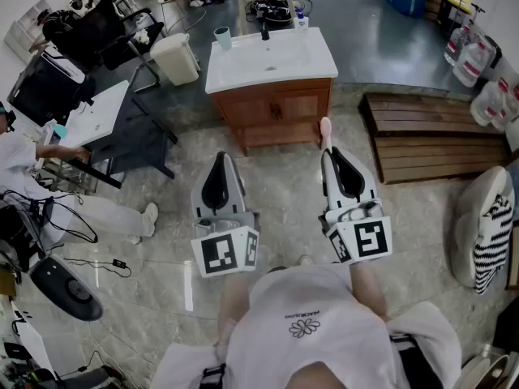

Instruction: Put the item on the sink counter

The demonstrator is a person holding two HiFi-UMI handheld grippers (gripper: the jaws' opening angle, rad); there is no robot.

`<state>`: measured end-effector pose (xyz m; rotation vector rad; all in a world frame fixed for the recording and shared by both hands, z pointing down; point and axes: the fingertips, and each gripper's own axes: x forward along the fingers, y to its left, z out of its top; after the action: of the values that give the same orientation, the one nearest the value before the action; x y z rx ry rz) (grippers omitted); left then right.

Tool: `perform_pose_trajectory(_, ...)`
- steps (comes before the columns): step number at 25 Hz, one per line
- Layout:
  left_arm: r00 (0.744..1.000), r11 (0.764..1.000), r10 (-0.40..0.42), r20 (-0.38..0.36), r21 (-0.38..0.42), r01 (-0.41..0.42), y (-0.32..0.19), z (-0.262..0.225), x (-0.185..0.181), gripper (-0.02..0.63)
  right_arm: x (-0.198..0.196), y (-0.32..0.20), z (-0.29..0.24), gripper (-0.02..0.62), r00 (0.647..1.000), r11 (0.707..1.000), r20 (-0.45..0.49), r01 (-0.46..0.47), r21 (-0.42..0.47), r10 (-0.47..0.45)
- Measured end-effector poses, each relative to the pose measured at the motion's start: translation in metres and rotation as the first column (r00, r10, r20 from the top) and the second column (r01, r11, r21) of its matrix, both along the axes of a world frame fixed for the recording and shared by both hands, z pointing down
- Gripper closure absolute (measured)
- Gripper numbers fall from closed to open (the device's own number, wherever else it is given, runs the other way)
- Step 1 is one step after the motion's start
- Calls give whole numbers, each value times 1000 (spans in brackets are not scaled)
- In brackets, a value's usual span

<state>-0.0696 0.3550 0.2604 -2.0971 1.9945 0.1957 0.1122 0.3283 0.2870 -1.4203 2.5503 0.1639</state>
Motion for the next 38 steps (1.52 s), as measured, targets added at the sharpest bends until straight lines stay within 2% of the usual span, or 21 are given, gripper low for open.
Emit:
perform_pose_trajectory(20,998,998,-55,9,-4,55,7,1,-2,591,2,-4,0,560,998,999,45,50,2,-50)
perform_pose_trajectory(38,1000,1000,-11,6,-19,11,-20,9,16,591,19,-31,11,560,1000,1000,6,-21,-19,21)
